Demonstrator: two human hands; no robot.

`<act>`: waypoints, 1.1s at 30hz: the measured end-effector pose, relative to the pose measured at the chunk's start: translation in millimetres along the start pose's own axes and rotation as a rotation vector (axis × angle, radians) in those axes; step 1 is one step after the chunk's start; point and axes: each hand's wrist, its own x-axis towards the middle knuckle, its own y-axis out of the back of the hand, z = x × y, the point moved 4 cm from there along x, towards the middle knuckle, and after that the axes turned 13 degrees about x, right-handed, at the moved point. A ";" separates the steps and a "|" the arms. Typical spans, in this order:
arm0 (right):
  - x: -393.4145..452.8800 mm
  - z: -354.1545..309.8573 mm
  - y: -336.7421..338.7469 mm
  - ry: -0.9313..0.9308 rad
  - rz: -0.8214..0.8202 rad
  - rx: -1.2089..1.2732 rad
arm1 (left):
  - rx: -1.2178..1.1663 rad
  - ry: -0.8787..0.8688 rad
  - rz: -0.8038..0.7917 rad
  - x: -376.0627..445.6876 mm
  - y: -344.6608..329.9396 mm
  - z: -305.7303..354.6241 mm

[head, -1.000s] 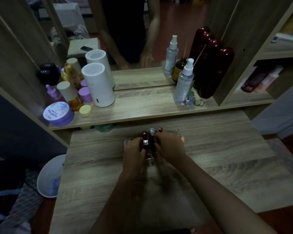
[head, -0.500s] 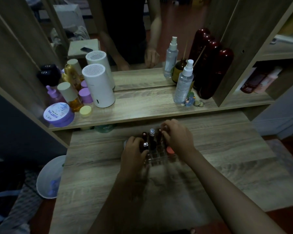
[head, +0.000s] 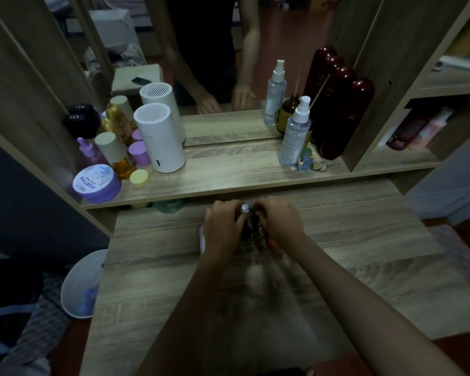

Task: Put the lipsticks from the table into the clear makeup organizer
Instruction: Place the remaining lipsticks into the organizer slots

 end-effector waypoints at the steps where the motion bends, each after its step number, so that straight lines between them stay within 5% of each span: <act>1: 1.1 0.4 -0.1 0.003 0.002 -0.010 | -0.002 0.013 0.001 0.8 -0.4 -0.6; 27: 3.2 11.0 12.3 0.038 0.041 0.060 | 0.076 -0.062 -0.004 3.6 -3.9 -13.5; 33: -30.8 51.8 39.9 -0.011 0.341 0.365 | -0.180 0.171 0.118 -21.5 17.9 -52.5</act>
